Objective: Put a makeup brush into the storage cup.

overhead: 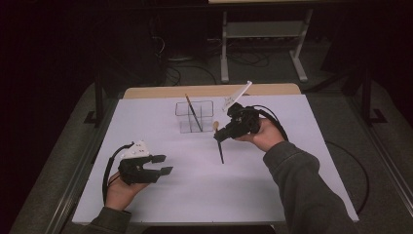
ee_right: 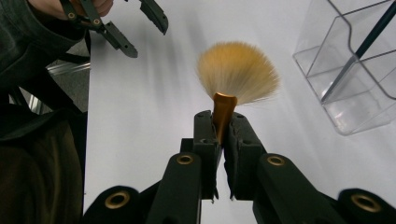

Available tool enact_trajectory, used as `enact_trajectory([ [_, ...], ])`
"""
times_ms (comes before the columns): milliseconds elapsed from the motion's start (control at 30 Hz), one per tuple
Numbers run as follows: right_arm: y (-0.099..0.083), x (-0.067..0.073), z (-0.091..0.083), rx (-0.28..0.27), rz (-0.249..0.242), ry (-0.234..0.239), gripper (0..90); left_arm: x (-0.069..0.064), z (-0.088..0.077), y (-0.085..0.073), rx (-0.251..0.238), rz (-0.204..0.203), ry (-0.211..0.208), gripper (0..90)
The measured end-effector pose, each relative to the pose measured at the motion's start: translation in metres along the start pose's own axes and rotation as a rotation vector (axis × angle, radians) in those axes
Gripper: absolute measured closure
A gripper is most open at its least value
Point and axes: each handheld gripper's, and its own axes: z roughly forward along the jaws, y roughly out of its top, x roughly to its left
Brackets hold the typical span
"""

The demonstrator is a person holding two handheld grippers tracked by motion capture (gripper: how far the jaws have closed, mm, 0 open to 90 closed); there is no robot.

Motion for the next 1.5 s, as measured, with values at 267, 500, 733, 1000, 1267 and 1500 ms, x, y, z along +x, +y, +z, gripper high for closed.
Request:
enact_trajectory([
  [267, 0.005, -0.005, -0.006, -0.006, 0.007, -0.015, 82.9, 0.0, 0.002, 0.0, -0.004, -0.005, 0.0, 42.5],
  [500, 0.012, -0.01, -0.015, -0.008, 0.02, -0.039, 82.9, -0.002, 0.003, 0.001, -0.011, -0.006, -0.005, 40.3],
  [733, 0.02, -0.017, -0.024, -0.023, 0.017, -0.06, 82.9, -0.002, 0.003, 0.001, -0.009, -0.003, -0.005, 38.0],
  [1000, 0.028, -0.023, -0.028, -0.032, 0.017, -0.073, 82.9, -0.001, 0.0, 0.0, -0.019, -0.009, 0.0, 37.8],
  [1267, 0.034, -0.029, -0.03, -0.039, 0.037, -0.074, 82.9, -0.001, 0.0, 0.001, -0.022, -0.009, -0.006, 37.3],
  [1500, 0.038, -0.035, -0.033, -0.04, 0.045, -0.088, 83.0, 0.0, -0.001, 0.001, -0.03, -0.008, -0.022, 36.7],
])
